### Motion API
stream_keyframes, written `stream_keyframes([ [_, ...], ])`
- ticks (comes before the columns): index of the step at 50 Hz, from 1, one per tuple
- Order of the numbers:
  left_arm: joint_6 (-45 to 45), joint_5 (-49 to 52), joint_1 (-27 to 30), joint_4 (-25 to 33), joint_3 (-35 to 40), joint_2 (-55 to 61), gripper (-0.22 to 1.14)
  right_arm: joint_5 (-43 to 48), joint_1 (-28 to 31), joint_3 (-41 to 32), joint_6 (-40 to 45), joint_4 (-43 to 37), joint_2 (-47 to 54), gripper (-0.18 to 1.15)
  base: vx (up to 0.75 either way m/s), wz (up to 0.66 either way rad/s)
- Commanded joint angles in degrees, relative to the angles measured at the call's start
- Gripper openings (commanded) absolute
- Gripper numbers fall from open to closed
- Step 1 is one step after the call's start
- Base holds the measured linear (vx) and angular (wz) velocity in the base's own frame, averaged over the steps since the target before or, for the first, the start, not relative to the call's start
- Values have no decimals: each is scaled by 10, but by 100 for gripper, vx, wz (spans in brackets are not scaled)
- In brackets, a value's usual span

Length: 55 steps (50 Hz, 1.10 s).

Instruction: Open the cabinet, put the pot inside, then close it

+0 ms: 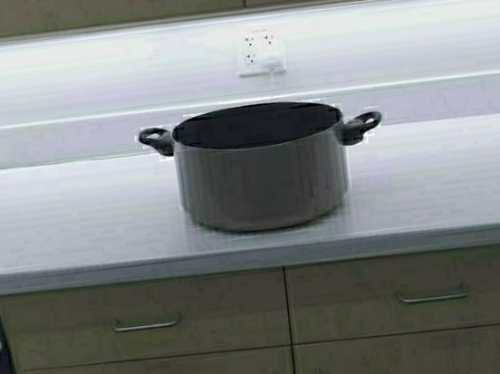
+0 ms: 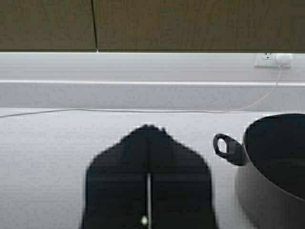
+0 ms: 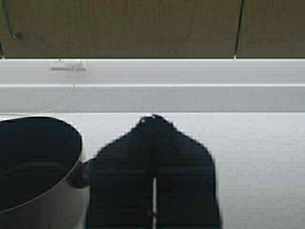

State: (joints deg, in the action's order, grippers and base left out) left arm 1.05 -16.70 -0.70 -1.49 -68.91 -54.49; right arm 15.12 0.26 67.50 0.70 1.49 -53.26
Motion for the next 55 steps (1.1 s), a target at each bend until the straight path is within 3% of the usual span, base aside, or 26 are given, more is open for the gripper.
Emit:
stream_keyframes([
  [1, 0, -2, 0, -2, 2, -1, 3, 0, 3, -7, -1, 1, 5, 5, 37, 1],
  [16, 3, 62, 0, -2, 0, -36, 3, -3, 33, -12, -2, 6, 18, 5, 32, -6],
  [44, 3, 46, -2, -1, -4, -43, 5, 2, 37, -8, 4, 10, 13, 8, 11, 4],
  [47, 4, 33, -17, -2, -1, -41, 12, 0, 49, -8, 15, 10, 18, 20, 2, 1],
  [49, 4, 27, -40, -3, 1, -40, 22, -4, 72, -8, 24, 12, 24, 35, 2, 0],
  [55, 11, 38, -147, -14, 18, -20, 78, -14, 184, -18, 32, 11, 43, 99, 0, 0],
])
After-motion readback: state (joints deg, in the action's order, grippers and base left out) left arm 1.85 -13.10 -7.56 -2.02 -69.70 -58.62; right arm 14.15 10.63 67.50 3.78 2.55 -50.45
